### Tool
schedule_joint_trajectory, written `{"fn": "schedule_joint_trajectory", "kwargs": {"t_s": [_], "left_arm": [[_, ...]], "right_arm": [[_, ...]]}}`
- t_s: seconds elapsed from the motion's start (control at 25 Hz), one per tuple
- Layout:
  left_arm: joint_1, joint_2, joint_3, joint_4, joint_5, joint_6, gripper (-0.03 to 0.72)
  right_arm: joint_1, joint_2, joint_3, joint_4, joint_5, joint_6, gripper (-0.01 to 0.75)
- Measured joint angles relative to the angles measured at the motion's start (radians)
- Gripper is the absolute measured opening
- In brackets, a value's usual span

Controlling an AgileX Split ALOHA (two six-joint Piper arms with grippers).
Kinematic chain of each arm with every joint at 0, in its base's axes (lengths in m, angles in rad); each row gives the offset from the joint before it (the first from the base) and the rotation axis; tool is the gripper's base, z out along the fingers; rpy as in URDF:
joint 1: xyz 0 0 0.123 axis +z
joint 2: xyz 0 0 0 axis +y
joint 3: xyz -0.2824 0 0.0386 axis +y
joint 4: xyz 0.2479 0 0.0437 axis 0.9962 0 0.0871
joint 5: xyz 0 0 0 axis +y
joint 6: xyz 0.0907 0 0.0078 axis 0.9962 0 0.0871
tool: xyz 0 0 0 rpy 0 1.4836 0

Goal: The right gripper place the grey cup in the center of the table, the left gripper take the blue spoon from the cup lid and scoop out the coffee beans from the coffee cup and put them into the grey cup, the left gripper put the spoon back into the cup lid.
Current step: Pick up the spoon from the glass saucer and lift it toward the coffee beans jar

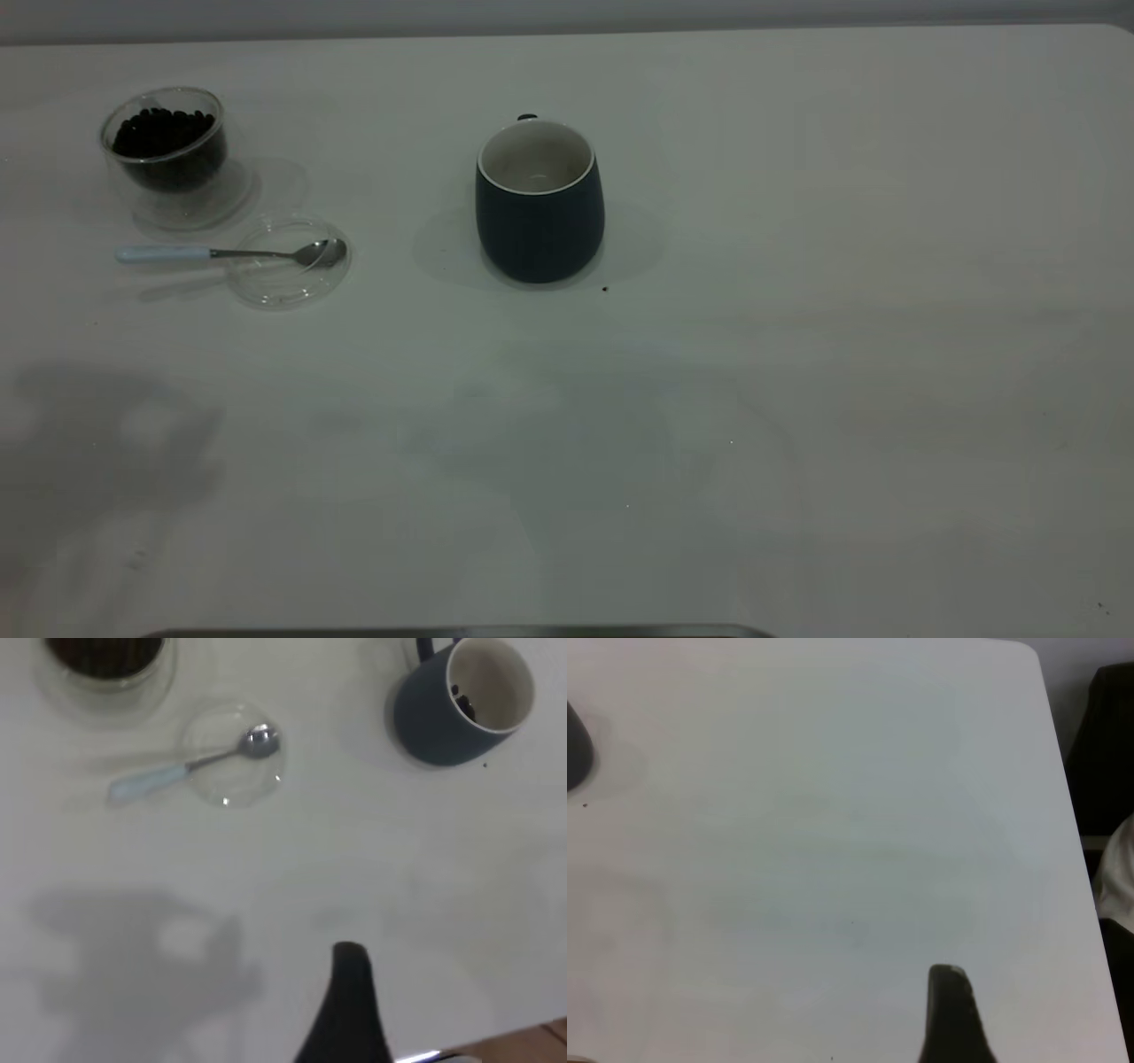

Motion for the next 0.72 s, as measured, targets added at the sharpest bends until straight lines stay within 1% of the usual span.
{"fn": "schedule_joint_trajectory", "kwargs": {"t_s": [0.12, 0.24, 0.36, 0.6, 0.72], "left_arm": [[0.017, 0.134, -0.069, -0.023, 0.001, 0.030, 0.718], [0.074, 0.245, -0.140, -0.081, 0.068, 0.102, 0.718], [0.152, 0.343, -0.197, -0.174, 0.132, 0.223, 0.716], [0.348, 0.550, -0.227, -0.452, 0.256, 0.529, 0.716], [0.429, 0.657, -0.227, -0.518, 0.294, 0.632, 0.716]], "right_arm": [[0.000, 0.000, 0.000, 0.000, 0.000, 0.000, 0.462], [0.000, 0.000, 0.000, 0.000, 0.000, 0.000, 0.462], [0.000, 0.000, 0.000, 0.000, 0.000, 0.000, 0.462], [0.000, 0.000, 0.000, 0.000, 0.000, 0.000, 0.462], [0.000, 0.000, 0.000, 0.000, 0.000, 0.000, 0.462]]}}
